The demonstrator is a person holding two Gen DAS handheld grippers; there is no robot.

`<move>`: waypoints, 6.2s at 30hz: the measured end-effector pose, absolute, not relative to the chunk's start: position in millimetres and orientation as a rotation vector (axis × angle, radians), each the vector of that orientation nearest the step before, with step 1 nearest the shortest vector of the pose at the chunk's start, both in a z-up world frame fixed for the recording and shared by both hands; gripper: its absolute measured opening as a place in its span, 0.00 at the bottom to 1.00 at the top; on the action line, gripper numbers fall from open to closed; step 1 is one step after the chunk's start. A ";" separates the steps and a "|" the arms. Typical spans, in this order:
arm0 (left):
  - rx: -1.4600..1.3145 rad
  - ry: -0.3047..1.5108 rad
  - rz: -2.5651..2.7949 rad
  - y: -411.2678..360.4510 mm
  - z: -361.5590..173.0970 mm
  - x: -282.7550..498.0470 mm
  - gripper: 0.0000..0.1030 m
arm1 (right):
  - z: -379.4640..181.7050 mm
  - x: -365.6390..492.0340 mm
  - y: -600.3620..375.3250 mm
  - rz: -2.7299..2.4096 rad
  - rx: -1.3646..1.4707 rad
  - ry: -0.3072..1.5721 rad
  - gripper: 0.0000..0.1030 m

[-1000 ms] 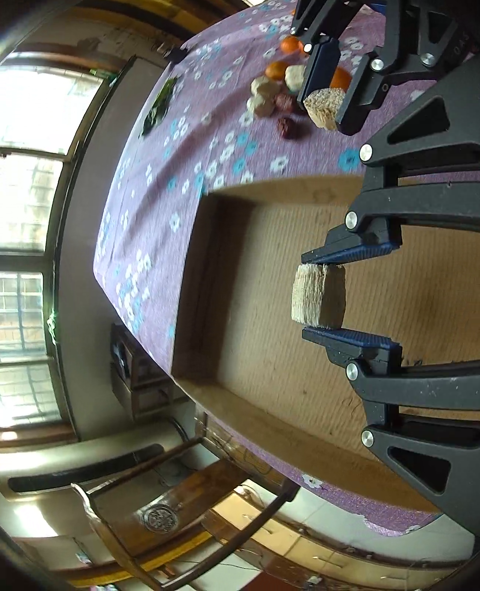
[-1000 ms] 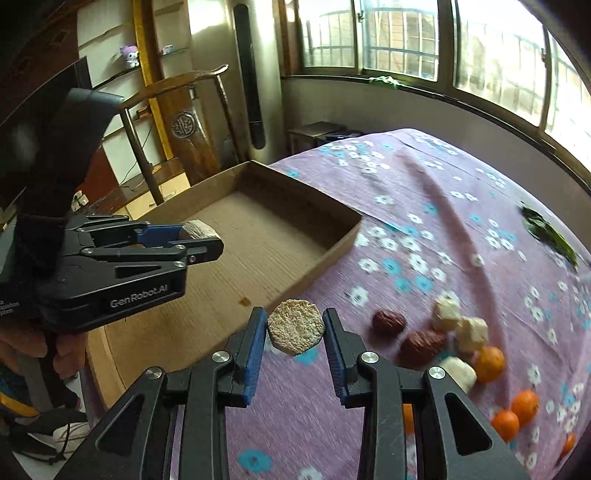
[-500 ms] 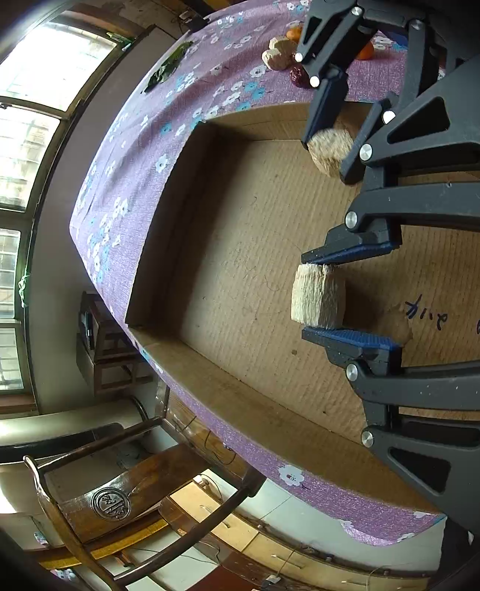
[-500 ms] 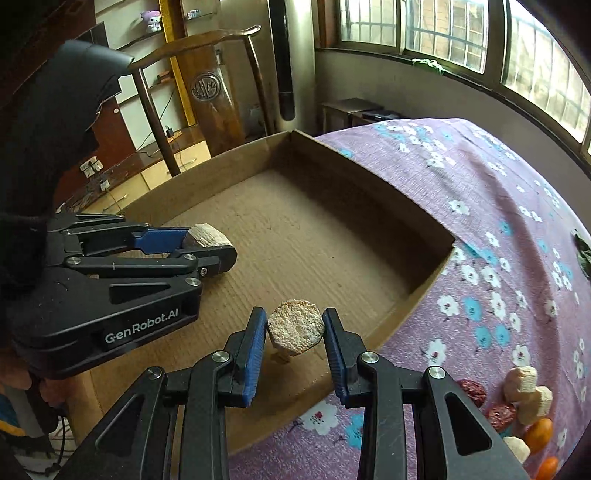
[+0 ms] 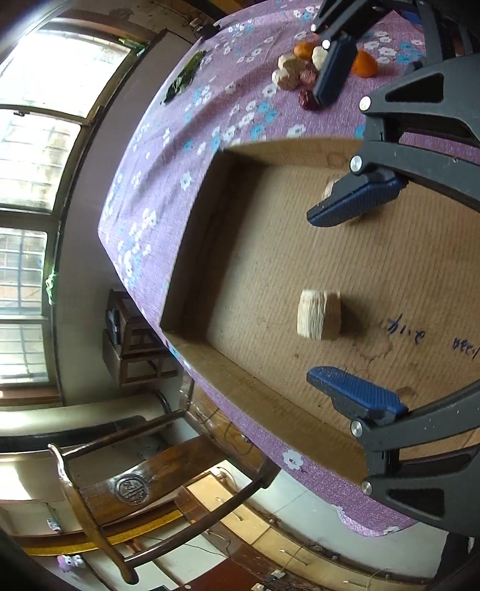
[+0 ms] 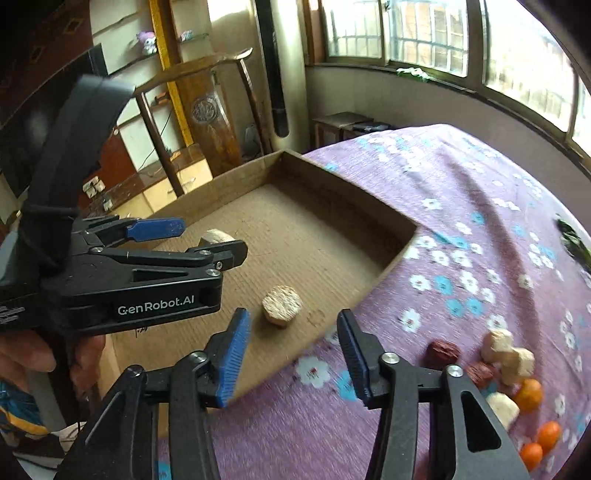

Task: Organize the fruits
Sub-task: 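Move both open tools back from the box toward the fruit, then grasp an orange with the left tool while the right tool grasps another orange, then carry orange in left tool over box while right tool carries its orange, then lower orange into box, open left tool while right tool releases its orange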

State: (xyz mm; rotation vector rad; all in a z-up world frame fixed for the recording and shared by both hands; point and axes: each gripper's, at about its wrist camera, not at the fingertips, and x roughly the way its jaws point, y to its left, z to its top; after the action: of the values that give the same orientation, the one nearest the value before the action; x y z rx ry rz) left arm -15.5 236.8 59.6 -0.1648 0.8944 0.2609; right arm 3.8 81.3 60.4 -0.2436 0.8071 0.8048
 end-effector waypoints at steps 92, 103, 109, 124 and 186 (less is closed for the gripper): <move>-0.041 0.856 -0.074 74.8 55.0 -43.6 0.29 | 47.5 -36.4 -91.7 0.498 -0.106 0.842 0.35; -0.060 0.849 -0.048 91.7 56.4 -52.9 0.29 | 29.2 -43.5 -65.6 0.545 -0.169 0.901 0.35; -0.060 0.858 -0.047 90.3 53.7 -52.7 0.29 | 11.5 -34.6 -59.2 0.542 -0.152 0.922 0.36; -0.061 0.866 -0.039 90.6 48.9 -49.4 0.29 | 8.4 -29.4 -58.7 0.544 -0.147 0.929 0.36; -0.178 0.924 0.291 259.6 30.0 -51.8 0.30 | 23.5 -11.4 152.6 0.883 -0.368 0.905 0.37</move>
State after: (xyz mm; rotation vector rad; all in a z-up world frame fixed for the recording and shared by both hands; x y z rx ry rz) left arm -51.8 259.6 30.0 -0.1776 0.9241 0.2911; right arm -11.4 152.6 23.5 -0.3677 0.9046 0.8829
